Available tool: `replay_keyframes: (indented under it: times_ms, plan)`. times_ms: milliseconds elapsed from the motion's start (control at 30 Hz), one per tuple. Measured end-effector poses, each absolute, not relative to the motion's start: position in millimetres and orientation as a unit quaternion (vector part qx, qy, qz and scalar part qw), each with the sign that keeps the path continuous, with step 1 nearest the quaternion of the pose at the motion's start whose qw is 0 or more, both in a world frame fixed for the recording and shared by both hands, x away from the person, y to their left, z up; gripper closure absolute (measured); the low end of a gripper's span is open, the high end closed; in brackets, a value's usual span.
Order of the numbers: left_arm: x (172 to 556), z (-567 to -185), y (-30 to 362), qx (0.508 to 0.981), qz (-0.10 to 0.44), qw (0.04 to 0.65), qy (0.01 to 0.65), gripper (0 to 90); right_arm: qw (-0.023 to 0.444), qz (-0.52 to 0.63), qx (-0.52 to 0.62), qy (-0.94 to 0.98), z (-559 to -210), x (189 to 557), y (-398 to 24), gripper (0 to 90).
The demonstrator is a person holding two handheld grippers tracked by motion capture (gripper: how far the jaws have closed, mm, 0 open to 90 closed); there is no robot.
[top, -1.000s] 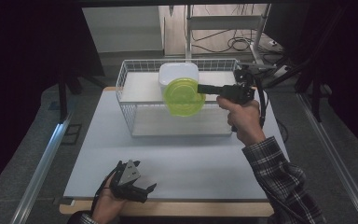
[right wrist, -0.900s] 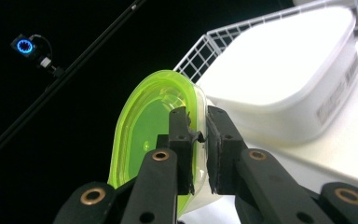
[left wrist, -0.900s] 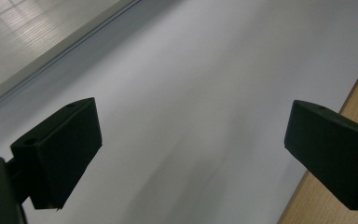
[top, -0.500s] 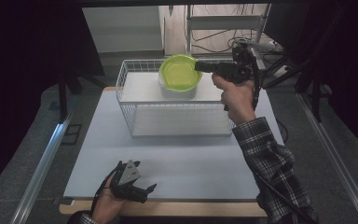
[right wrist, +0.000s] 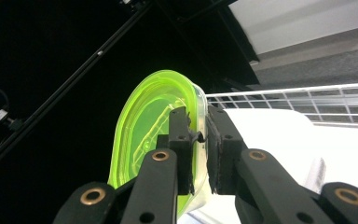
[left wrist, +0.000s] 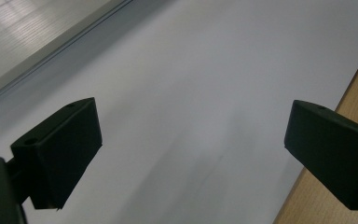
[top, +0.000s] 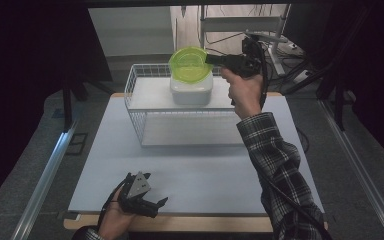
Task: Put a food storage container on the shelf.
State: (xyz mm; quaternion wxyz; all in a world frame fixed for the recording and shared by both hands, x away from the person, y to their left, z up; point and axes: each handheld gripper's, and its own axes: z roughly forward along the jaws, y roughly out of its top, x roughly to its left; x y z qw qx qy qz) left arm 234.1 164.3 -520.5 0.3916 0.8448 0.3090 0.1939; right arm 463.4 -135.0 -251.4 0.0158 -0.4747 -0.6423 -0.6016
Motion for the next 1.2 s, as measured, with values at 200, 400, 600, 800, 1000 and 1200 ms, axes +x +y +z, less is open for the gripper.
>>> replay_keyframes:
  times_ms: [200,400,600,800,1000,1200]
  plan:
    - [234.5,-521.3,163.8,0.847,0.192,0.389,0.308,3.4,0.015,-0.598,-0.486,-0.638,-255.6,471.6,-130.9,81.4]
    - [234.3,-521.5,163.4,0.848,0.191,0.388,0.306,3.4,0.009,-0.59,-0.493,-0.64,-259.5,476.6,-124.3,81.3]
    - [234.4,-522.0,163.0,0.849,0.19,0.387,0.305,3.4,0.001,-0.583,-0.498,-0.642,-258.6,476.5,-122.7,80.0]
    - [234.4,-522.3,162.6,0.85,0.19,0.386,0.305,3.4,-0.02,-0.562,-0.512,-0.649,-256.7,477.4,-121.2,75.7]
    - [234.6,-522.6,162.4,0.851,0.19,0.384,0.304,3.4,-0.017,-0.557,-0.518,-0.649,-259.2,481.6,-121.9,70.8]
    - [234.5,-522.7,162.2,0.851,0.189,0.384,0.304,3.4,-0.032,-0.55,-0.519,-0.654,-259.9,483.2,-121.7,62.3]
